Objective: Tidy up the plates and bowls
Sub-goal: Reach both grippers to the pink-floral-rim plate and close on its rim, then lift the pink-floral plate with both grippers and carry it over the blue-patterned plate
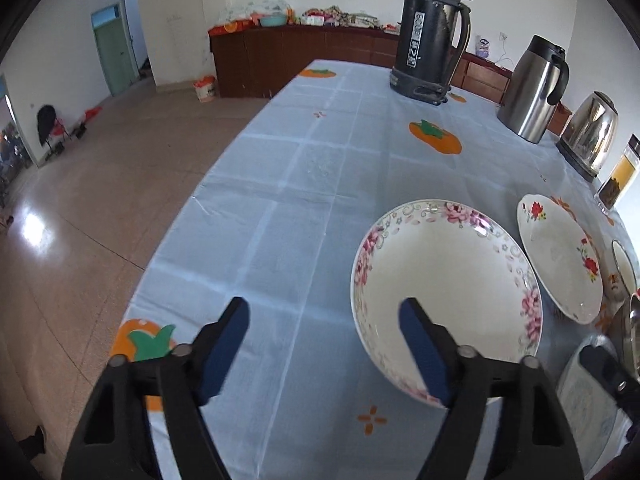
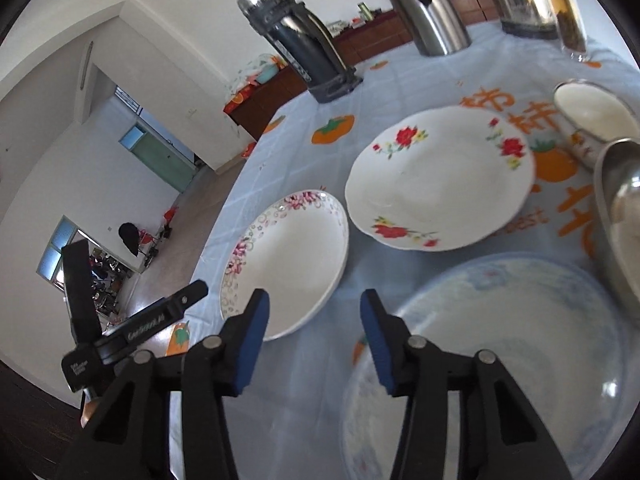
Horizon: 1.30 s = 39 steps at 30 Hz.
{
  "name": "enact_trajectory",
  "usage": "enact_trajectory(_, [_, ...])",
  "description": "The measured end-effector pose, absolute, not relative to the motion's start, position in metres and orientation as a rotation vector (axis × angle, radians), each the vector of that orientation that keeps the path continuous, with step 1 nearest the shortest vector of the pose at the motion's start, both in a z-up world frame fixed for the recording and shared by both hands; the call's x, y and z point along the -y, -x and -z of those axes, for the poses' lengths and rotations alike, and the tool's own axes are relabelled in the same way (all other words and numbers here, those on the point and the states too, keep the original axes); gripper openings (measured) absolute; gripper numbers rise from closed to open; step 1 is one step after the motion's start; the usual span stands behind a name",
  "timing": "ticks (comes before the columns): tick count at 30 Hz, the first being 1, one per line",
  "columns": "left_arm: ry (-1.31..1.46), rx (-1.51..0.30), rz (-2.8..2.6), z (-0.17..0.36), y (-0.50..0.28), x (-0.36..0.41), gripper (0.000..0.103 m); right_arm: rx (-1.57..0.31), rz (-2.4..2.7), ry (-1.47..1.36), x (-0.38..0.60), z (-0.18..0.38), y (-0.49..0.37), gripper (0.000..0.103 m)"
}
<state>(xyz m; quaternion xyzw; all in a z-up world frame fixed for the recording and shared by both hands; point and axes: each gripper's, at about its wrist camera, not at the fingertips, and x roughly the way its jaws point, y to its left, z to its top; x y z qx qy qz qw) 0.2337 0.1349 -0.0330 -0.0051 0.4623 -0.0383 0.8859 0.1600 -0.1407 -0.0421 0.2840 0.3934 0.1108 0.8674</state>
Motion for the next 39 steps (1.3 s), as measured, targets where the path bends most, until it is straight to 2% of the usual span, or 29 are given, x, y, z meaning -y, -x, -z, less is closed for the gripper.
enact_trajectory(8, [0.057, -1.02, 0.145, 0.045, -0.265, -0.133, 0.076, -0.916, -0.197, -0.593, 0.132, 0.065, -0.195, 0.047])
enact_trajectory(10, [0.064, -1.031, 0.143, 0.048, -0.272, -0.134, 0.076, -0.939, -0.203, -0.59, 0.129, 0.07, -0.202, 0.042])
enact_trajectory(11, [0.064, -1.034, 0.143, 0.049, -0.274, -0.133, 0.074, -0.95, -0.21, -0.592, 0.127, 0.073, -0.206, 0.032])
enact_trajectory(12, [0.067, -1.039, 0.151, 0.05, -0.277, -0.132, 0.066, -0.953, -0.206, -0.579, 0.125, 0.073, -0.208, 0.029])
enact_trajectory(13, [0.072, -1.046, 0.159, 0.052, -0.278, -0.131, 0.062, -0.955, -0.195, -0.566, 0.124, 0.072, -0.209, 0.029])
enact_trajectory(15, [0.09, -1.068, 0.179, 0.056, -0.282, -0.13, 0.045, -0.961, -0.178, -0.558, 0.124, 0.07, -0.21, 0.029])
enact_trajectory(17, [0.1, -1.087, 0.189, 0.062, -0.286, -0.129, 0.04, -0.963, -0.172, -0.557, 0.124, 0.069, -0.213, 0.029])
enact_trajectory(25, [0.113, -1.083, 0.217, 0.071, -0.285, -0.122, 0.038, -0.977, -0.151, -0.543, 0.13, 0.069, -0.221, 0.029])
enact_trajectory(27, [0.137, -1.077, 0.224, 0.071, -0.285, -0.124, 0.032, -0.993, -0.17, -0.541, 0.13, 0.069, -0.222, 0.029])
enact_trajectory(39, [0.234, -1.089, 0.25, 0.072, -0.289, -0.133, 0.024, -1.06, -0.2, -0.613, 0.137, 0.067, -0.237, 0.031])
